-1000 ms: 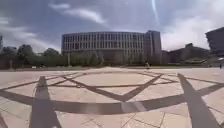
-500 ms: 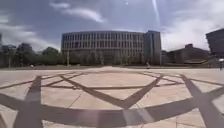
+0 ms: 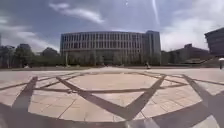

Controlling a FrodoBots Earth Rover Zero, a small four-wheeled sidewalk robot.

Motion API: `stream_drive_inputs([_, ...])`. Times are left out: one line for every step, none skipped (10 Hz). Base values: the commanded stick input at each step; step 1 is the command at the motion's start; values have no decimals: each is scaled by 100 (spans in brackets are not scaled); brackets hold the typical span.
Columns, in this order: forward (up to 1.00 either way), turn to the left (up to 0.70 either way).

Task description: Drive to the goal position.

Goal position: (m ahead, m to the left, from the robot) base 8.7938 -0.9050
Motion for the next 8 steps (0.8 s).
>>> stream_drive_inputs([60,0])
stream_drive_inputs([60,0])
stream_drive_inputs([60,0])
stream_drive_inputs([60,0])
stream_drive_inputs([60,0])
stream_drive_inputs([60,1])
stream_drive_inputs([60,2])
stream_drive_inputs([60,3])
